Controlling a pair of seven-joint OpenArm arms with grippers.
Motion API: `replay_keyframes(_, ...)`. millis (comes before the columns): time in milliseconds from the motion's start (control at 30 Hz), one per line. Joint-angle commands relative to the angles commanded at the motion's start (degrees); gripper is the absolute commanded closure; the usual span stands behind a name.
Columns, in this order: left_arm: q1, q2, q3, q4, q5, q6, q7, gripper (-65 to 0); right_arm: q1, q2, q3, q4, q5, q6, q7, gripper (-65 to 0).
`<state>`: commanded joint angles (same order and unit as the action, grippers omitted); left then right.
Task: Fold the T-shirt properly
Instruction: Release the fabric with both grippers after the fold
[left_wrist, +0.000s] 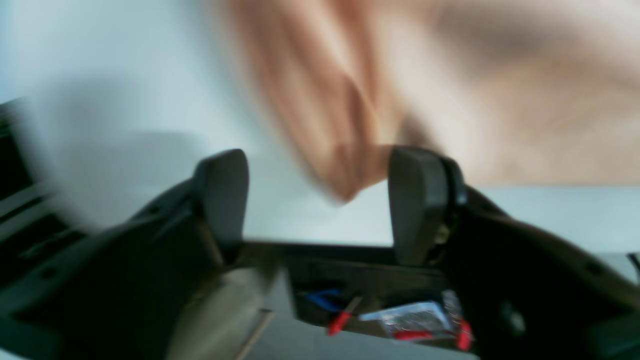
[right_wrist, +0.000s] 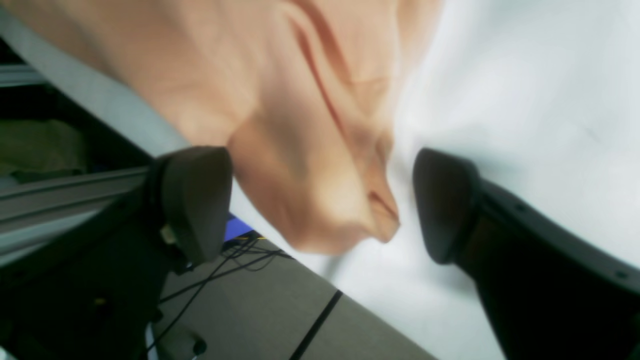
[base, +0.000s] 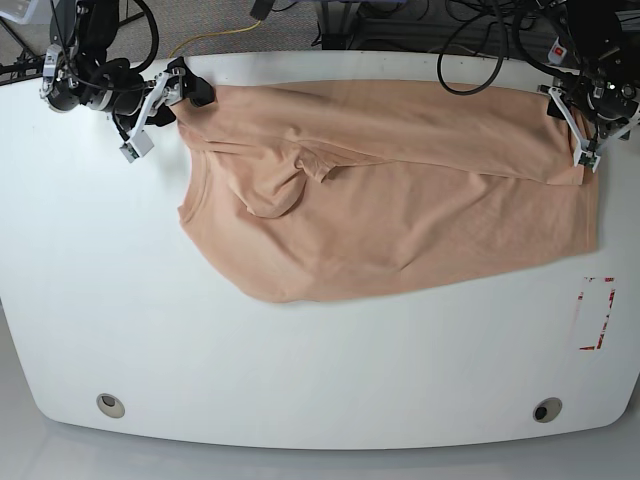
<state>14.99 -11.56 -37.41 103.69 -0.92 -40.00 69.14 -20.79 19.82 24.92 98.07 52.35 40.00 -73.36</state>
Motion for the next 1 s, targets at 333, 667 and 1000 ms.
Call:
replay_keyframes(333,-0.70,-2.73,-4.40,-3.52,-0.44,0.00,0.00,-12.2,0.00,2.20,0.00,0.35,-0.53,0.00,0.09,-7.1)
replay_keyframes(667,0.97,-7.65,-4.75,-1.67,-0.44,0.00,0.00,-25.7,-0.18,7.30,0.00,0.44,-0.26,0.00,0.00,-12.8)
replay_keyframes(1000,3.25,-7.12,-5.63,6.51,-9.41,0.00,0.35,-31.1,-2.11,7.65,2.11,4.13,12.04,0.00,0.00,-53.9)
